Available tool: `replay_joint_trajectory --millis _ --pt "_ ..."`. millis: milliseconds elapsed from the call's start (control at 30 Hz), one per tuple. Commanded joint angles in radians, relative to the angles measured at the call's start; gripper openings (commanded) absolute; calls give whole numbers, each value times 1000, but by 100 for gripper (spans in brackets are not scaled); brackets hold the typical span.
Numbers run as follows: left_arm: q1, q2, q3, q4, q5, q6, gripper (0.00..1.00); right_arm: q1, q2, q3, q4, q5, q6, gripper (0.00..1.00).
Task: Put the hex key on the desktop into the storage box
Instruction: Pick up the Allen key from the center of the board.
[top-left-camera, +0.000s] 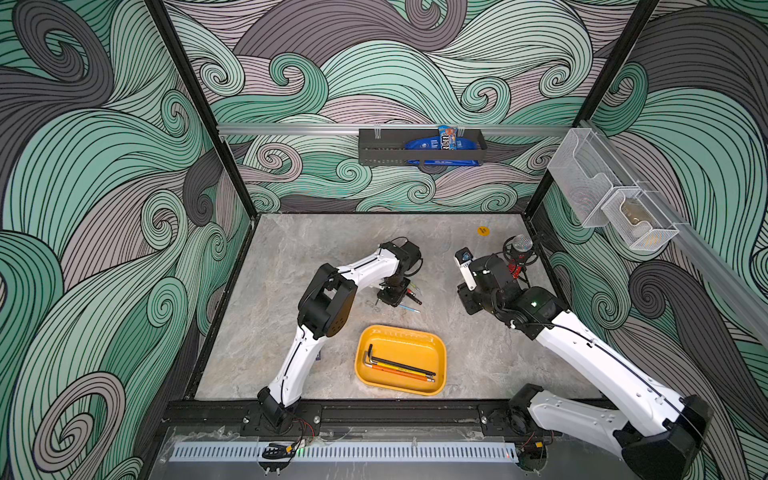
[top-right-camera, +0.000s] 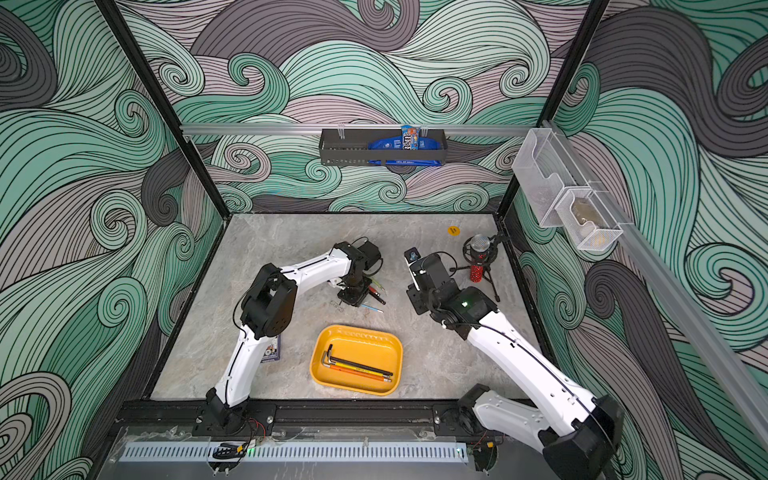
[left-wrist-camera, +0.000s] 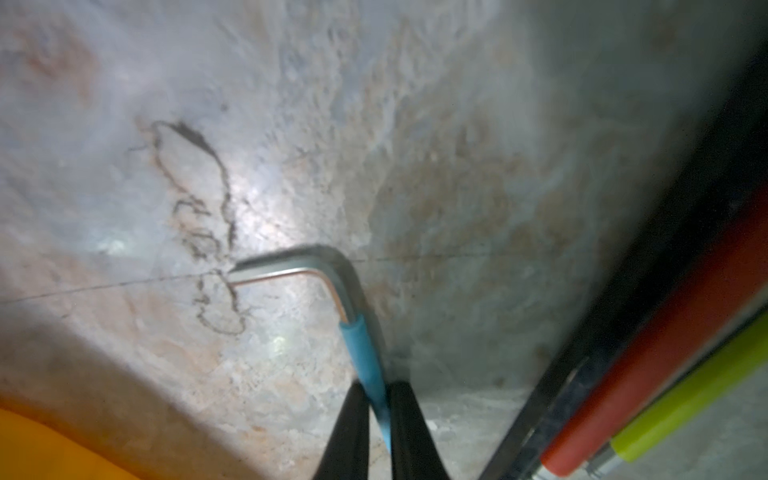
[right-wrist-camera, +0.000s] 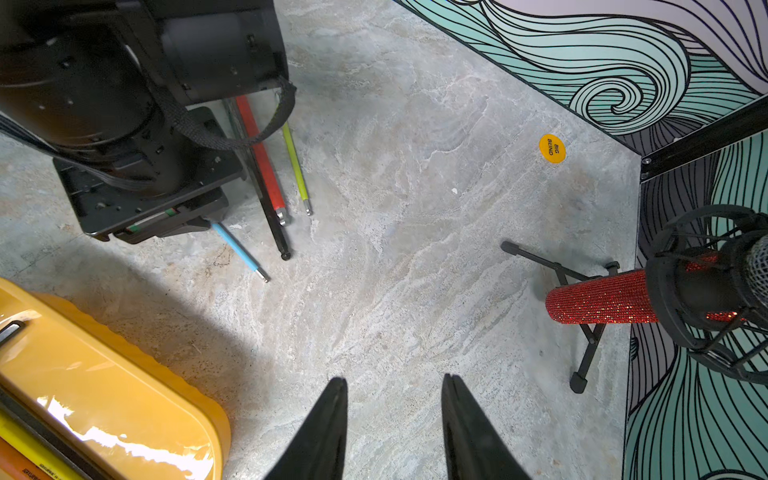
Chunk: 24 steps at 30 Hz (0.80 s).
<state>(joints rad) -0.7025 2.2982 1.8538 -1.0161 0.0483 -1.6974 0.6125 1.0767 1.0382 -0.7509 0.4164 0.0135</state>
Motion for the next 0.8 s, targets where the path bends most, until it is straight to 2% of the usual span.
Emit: replay_joint_trajectory --millis 0,133,400,600,767 --pt "4 23 -76 38 -60 -20 10 7 -21 -4 0 -2 -1 41" --pt "4 -2 -114 65 -76 -23 0 6 -21 -1 0 -6 0 41" --pt "4 -65 -159 88 -82 -55 0 6 -20 -6 1 -18 -1 40" --pt "5 -90 -62 11 -62 -66 0 7 -23 -6 0 -25 -4 39" --pt "3 -145 -55 10 -37 -87 0 8 -29 -10 1 -26 -4 39"
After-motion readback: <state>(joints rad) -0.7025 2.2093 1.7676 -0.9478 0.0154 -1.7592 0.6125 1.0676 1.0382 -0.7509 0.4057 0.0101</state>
